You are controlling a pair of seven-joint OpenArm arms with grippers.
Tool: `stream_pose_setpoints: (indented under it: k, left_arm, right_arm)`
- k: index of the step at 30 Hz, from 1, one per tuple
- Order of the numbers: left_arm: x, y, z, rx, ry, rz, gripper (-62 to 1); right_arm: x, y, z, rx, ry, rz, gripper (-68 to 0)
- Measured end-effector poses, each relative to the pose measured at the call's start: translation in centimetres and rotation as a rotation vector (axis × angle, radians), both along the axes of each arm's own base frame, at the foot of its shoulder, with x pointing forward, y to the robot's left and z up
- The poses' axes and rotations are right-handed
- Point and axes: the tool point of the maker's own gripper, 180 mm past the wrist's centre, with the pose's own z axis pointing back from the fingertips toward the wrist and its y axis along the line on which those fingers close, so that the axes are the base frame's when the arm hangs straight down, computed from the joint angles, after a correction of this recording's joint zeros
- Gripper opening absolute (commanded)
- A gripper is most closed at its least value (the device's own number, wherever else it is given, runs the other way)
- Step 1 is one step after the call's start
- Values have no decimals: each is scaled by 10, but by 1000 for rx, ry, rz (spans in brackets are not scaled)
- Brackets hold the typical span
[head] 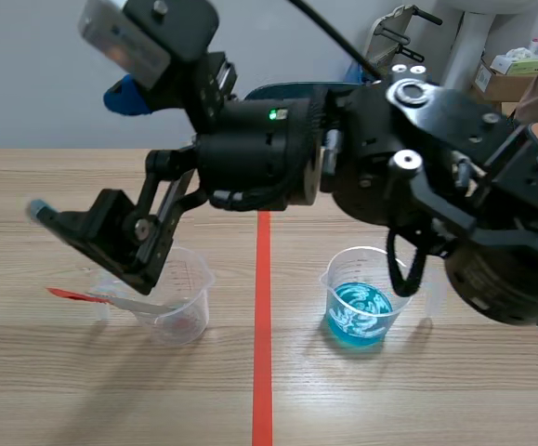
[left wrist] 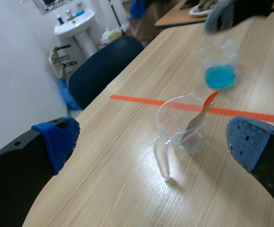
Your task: Do the redox reaction experiment
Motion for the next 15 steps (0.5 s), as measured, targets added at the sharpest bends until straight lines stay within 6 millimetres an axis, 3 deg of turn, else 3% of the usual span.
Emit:
stream_pose_setpoints:
  k: [7,15]
  left_arm:
    - [27,-24,1,93,-57,38,14]
    - [50,-56,2,168,-80,75,14]
  right_arm:
    - [4,-65,12,34,-3,-218,4]
    - [-2,-138,-8,-14,79,-459,4]
